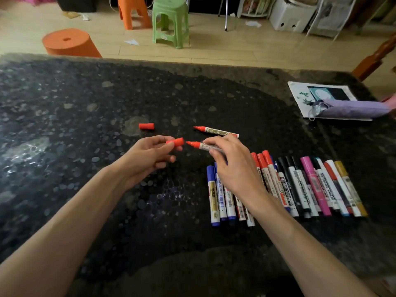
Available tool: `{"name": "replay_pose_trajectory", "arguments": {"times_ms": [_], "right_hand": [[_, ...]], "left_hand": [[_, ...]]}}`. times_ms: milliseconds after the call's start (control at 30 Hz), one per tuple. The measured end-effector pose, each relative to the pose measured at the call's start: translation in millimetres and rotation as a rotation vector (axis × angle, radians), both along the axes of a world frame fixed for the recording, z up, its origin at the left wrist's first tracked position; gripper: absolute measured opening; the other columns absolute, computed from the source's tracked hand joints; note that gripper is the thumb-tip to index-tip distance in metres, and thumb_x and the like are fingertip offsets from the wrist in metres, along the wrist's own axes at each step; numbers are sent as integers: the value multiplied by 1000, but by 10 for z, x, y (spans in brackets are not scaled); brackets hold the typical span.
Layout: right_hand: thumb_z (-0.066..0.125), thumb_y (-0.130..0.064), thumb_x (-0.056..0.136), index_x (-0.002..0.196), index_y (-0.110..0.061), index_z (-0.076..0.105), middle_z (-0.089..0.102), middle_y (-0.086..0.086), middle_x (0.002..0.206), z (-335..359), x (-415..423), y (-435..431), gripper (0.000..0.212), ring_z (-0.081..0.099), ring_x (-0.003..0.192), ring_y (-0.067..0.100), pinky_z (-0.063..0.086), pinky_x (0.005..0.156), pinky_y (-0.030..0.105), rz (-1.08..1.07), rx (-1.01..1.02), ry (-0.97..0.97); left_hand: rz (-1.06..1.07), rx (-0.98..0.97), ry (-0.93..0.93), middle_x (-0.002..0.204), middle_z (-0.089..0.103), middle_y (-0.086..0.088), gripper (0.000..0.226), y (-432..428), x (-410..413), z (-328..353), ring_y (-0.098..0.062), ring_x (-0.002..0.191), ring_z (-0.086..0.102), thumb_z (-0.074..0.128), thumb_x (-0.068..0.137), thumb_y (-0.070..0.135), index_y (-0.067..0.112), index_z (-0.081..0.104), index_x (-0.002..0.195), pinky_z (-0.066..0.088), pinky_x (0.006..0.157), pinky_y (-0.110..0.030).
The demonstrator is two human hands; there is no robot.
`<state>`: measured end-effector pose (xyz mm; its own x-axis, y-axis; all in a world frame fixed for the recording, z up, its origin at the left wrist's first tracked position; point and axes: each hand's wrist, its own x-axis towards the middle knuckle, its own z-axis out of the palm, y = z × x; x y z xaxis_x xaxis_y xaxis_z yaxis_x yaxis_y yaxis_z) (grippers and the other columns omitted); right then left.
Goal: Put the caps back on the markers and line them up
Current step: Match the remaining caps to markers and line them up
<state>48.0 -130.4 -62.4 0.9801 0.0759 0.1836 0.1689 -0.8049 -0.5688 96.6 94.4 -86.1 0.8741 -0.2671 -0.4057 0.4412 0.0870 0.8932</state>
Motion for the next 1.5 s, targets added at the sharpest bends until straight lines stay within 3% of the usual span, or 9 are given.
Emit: {"name": "replay_pose_trajectory", "arguments": {"times_ms": [200, 333, 400, 833, 1000, 1100, 1200, 1367, 1500], "right_hand": [[61, -20, 102, 124, -35, 71, 59, -10, 104, 37, 6, 4, 28, 60, 100, 12, 50, 90, 43, 35, -47, -3], [61, -24, 103, 130, -33, 71, 65, -7, 102, 81, 10, -25, 30, 60, 99, 10, 46, 91, 38, 126, -103, 33], [59, -24, 104, 133, -27, 69, 67, -4, 107, 100, 4, -47, 31, 62, 102, 13, 47, 93, 39, 146, -118, 49], [63, -14, 101, 129, -23, 72, 68, -5, 102, 44, -139, -175, 30, 65, 93, 14, 56, 81, 44, 143, -154, 23], [60, -21, 103, 126, -26, 72, 66, -10, 103, 102, -203, -252, 26, 64, 94, 8, 55, 83, 39, 137, -127, 39], [63, -31, 102, 123, -31, 71, 67, -16, 106, 219, -259, -370, 23, 62, 100, 1, 51, 87, 23, 104, -82, 61], [70, -38, 96, 115, -33, 75, 68, -17, 100, 330, -342, -546, 20, 63, 94, -2, 51, 83, 20, 19, -65, 49], [77, -43, 91, 105, -33, 76, 63, -18, 80, 397, -443, -877, 18, 60, 72, -4, 46, 62, 18, -313, -84, 133], [76, -47, 90, 108, -35, 69, 63, -18, 74, 341, -512, -925, 22, 57, 68, -6, 36, 56, 15, -372, -201, 280]], "left_hand": [[-179, 156, -126, 104, 76, -3, 16, -24, -43, 43, -11, 73, 63, 58, 103, 16, 14, 63, 118, 43, 56, -17], [-392, 697, -600, 81, 74, 7, 16, -61, -103, 66, -5, 64, 62, 55, 105, 21, 21, 70, 104, 47, 65, -21], [-379, 819, -734, 73, 67, 12, 17, -85, -139, 97, -2, 67, 61, 55, 104, 25, 23, 71, 99, 41, 65, -17], [-303, 795, -811, 73, 67, 9, 15, -301, -264, 103, -8, 72, 62, 60, 100, 25, 24, 75, 101, 43, 65, -15], [-336, 766, -837, 81, 69, 12, 16, -354, -277, 129, -2, 79, 63, 60, 101, 26, 25, 74, 107, 44, 69, -13], [-291, 714, -887, 92, 67, 20, 17, -423, -292, 194, 4, 89, 63, 61, 99, 27, 29, 71, 112, 45, 76, -12], [-229, 618, -885, 106, 67, 18, 34, -543, -298, 246, 0, 97, 65, 67, 96, 23, 31, 65, 129, 47, 81, -11], [-105, 587, -848, 98, 73, 9, 37, -592, -234, 263, -12, 90, 72, 62, 99, 15, 30, 61, 134, 58, 83, -34], [-89, 628, -824, 91, 74, 11, 36, -593, -249, 259, -11, 86, 71, 58, 100, 11, 31, 64, 130, 59, 83, -41]]}}
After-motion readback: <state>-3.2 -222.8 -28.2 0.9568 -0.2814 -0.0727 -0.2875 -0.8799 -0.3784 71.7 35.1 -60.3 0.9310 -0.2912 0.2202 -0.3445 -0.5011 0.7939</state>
